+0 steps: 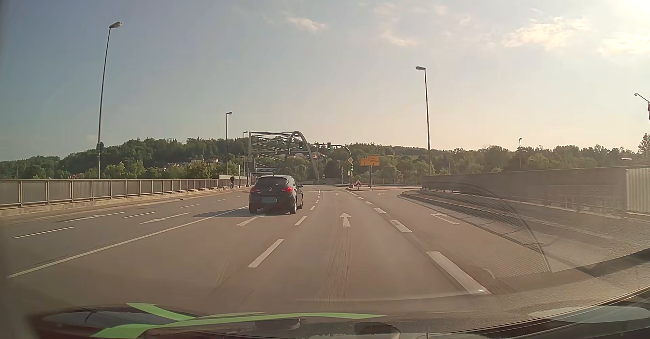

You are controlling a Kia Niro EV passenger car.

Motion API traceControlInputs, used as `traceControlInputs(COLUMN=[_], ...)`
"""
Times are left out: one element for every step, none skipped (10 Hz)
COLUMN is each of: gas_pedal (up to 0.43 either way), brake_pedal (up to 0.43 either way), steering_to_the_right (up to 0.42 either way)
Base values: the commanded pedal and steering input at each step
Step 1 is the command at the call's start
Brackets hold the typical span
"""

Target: Follow the waypoints while adhering to traffic rules and regulations

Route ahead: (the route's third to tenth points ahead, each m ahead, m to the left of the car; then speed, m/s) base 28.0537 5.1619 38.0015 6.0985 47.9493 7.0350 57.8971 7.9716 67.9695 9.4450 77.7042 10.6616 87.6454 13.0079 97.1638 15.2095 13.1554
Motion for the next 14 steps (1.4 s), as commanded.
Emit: traceControlInputs(gas_pedal=[0.13,0.138,0.138,0.138,0.138,0.138,0.15,0.15,0.15,0.15,0.15,0.15,0.15,0.15], brake_pedal=[0.0,0.0,0.0,0.0,0.0,0.0,0.0,0.0,0.0,0.0,0.0,0.0,0.0,0.0], steering_to_the_right=[-0.007,-0.007,-0.008,-0.01,-0.011,-0.011,-0.012,-0.012,-0.012,-0.012,-0.012,-0.011,-0.01,-0.01])
